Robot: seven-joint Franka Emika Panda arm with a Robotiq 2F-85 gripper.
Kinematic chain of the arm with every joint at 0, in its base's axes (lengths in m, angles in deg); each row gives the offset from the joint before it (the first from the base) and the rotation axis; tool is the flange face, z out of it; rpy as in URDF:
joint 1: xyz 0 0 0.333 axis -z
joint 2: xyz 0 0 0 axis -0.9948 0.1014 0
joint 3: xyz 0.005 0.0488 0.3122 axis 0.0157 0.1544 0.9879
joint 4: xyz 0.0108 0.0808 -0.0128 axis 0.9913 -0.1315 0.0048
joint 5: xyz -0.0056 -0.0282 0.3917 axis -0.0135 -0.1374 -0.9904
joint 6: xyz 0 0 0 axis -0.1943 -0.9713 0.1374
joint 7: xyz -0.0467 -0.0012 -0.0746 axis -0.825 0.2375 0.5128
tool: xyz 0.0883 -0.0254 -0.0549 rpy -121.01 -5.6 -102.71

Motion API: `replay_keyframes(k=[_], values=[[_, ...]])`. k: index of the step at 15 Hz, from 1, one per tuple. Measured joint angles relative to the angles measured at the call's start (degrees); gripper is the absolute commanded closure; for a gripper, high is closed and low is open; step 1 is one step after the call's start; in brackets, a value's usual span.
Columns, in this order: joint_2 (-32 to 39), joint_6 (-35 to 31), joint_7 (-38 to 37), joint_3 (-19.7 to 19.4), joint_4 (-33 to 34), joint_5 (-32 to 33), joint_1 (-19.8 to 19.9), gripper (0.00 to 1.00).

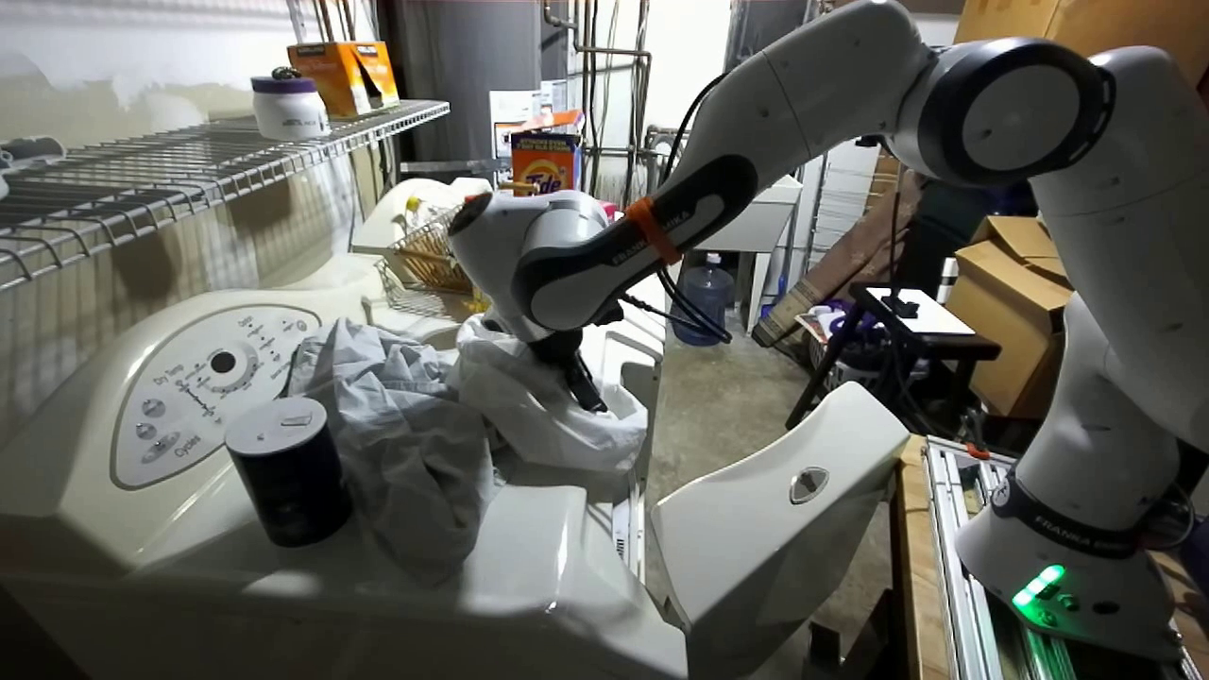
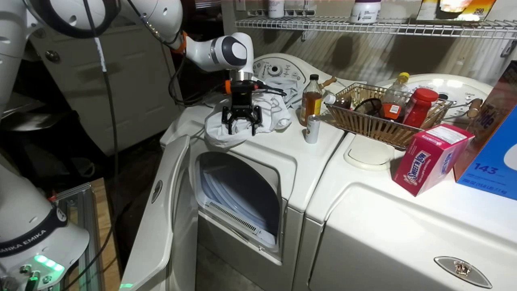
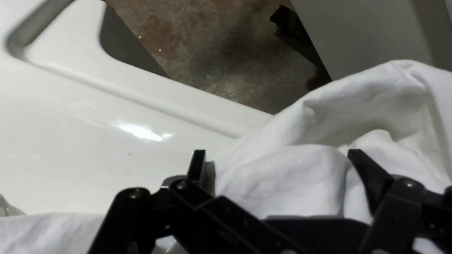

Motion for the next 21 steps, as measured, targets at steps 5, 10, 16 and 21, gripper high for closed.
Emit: replay_keyframes(k=[5, 10, 16, 21], values=[[1.37, -0.54, -1.80, 0.44, 4.81, -9.67, 2.06, 0.00], [3.26, -2.90, -7.26, 0.45, 7.67, -17.90, 4.10, 0.00], [3.58, -6.78, -16.40, 0.33, 7.79, -25.98, 6.15, 0.00], [2.87, -11.90, -24.22, -0.06, 6.98, -31.57, 7.54, 0.00]])
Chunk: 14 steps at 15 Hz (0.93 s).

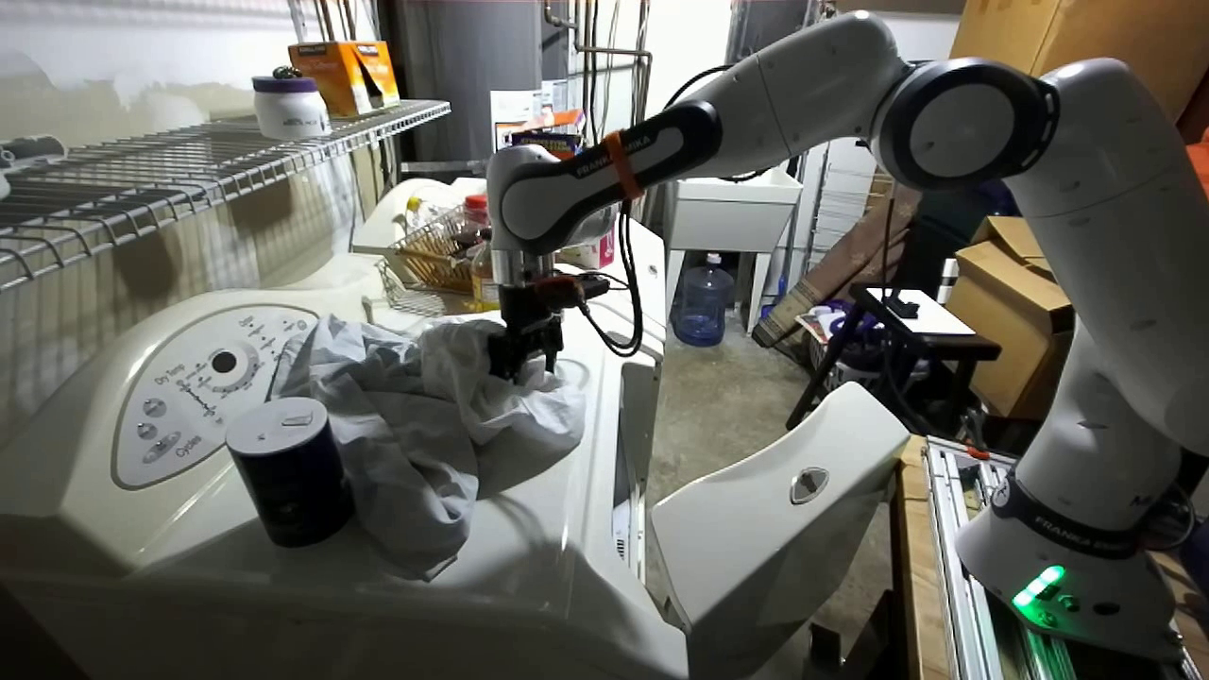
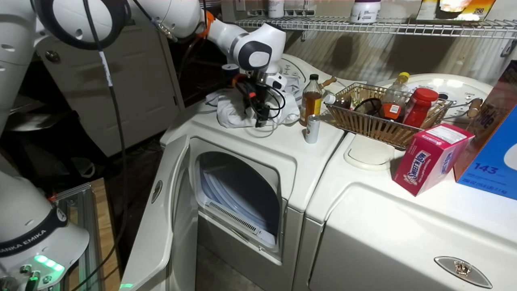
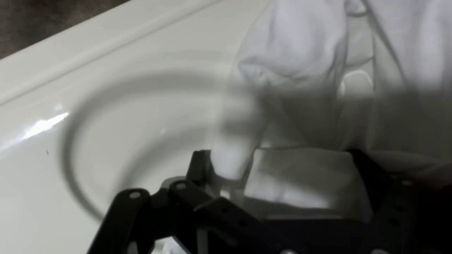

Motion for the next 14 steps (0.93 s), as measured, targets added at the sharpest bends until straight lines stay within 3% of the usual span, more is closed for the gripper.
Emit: replay_keyframes(k=[8, 11, 14], values=[[-3.89, -16.95, -12.93, -0.64, -8.12, -5.98, -0.55, 0.00], [-8.25, -27.02, -13.78, -0.71, -12.43, -5.44, -3.09, 0.00], [-16.24, -30.30, -11.76, -0.77, -17.35, -2.61, -4.85, 0.00]])
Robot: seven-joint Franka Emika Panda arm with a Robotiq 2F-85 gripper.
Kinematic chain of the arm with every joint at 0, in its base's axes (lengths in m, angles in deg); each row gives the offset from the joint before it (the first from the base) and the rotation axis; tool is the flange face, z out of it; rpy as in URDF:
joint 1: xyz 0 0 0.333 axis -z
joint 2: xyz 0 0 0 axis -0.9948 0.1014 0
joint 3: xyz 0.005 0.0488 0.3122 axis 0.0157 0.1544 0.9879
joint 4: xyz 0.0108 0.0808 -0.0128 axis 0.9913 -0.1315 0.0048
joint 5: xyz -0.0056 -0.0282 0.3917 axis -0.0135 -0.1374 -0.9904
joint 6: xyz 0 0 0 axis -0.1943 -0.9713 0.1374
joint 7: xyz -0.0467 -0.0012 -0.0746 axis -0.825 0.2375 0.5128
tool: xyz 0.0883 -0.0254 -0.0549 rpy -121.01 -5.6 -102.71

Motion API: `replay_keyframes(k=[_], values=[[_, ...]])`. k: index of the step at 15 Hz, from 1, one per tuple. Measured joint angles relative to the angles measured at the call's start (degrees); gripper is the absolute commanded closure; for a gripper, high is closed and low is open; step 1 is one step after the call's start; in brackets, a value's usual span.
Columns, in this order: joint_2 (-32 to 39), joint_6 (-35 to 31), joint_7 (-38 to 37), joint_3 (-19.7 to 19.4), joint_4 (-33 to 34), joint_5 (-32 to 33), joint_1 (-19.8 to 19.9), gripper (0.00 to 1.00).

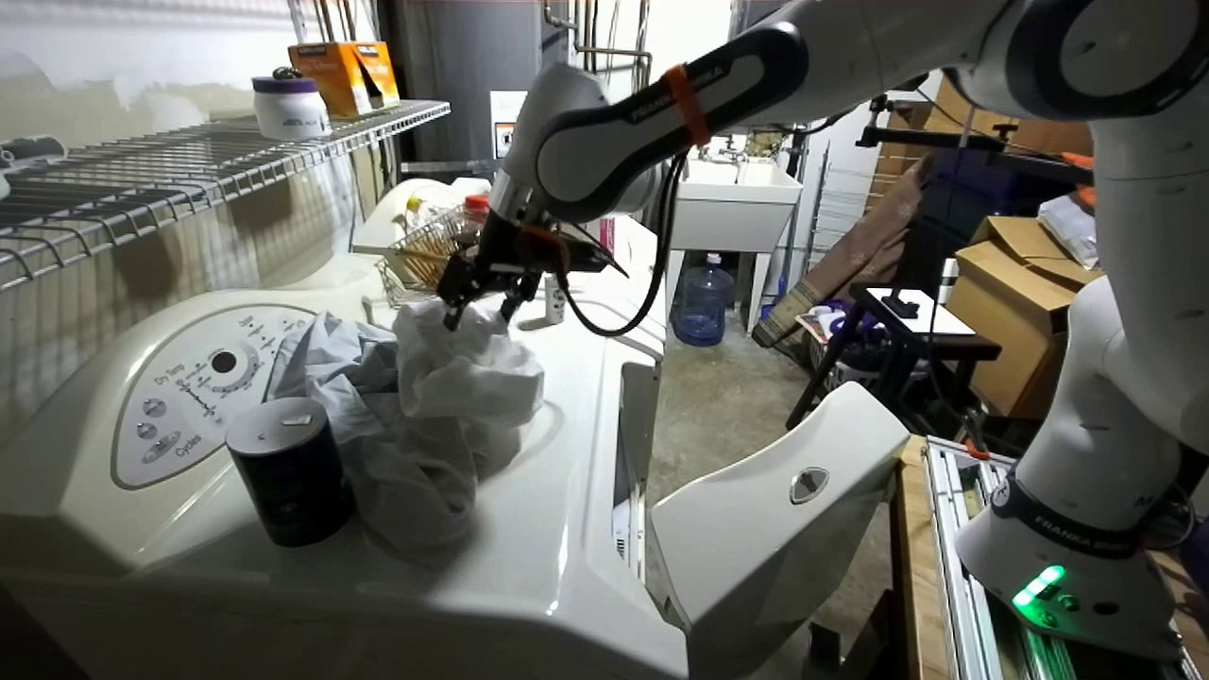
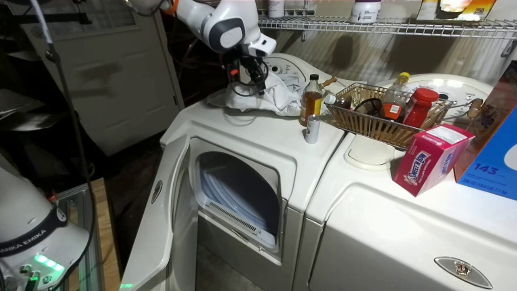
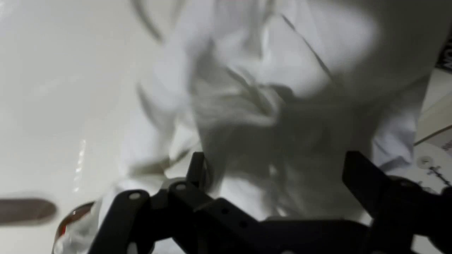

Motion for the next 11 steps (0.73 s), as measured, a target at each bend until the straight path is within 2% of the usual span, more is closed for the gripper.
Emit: replay_keyframes(k=[4, 8, 11], values=[[-11.92, 5.61, 3.02, -0.44, -5.75, 4.62, 0.17, 0.00], [-21.20, 20.41, 11.34, -0.65, -7.46, 5.72, 1.59, 0.00], [-22.56, 21.55, 11.86, -0.63, -7.51, 5.66, 1.81, 0.00]])
